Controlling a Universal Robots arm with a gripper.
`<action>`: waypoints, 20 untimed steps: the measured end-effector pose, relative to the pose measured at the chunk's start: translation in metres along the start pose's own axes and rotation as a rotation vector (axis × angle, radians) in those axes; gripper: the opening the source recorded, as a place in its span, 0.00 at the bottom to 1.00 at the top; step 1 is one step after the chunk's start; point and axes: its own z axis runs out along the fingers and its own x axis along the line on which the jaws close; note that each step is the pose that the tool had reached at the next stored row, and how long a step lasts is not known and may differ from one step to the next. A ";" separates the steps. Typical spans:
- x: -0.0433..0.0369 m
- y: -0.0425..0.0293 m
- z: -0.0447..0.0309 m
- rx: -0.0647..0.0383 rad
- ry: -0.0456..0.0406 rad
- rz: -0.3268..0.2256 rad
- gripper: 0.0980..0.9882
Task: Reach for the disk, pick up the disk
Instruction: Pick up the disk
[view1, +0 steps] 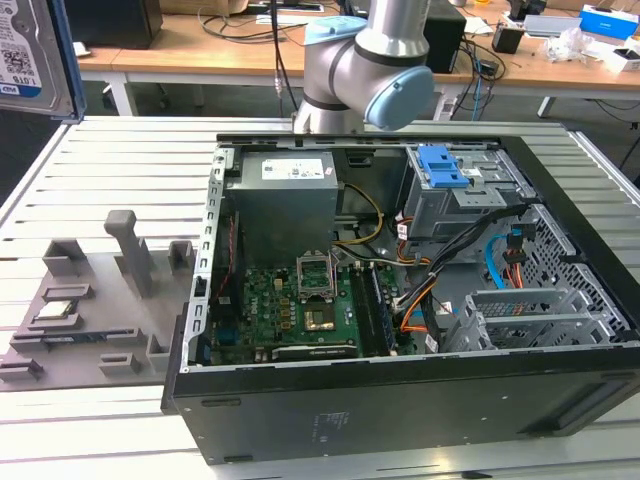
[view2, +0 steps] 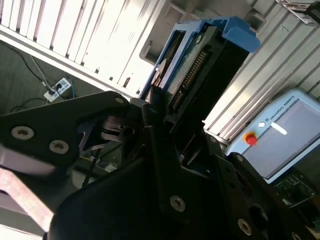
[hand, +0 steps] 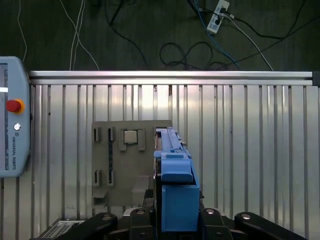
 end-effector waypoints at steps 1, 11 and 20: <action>0.0000 -0.0147 -0.0010 0.000 0.0002 0.000 0.30; -0.0001 -0.0416 -0.0021 0.000 0.0004 0.000 0.30; 0.0000 -0.0678 -0.0032 0.000 0.0004 0.000 0.30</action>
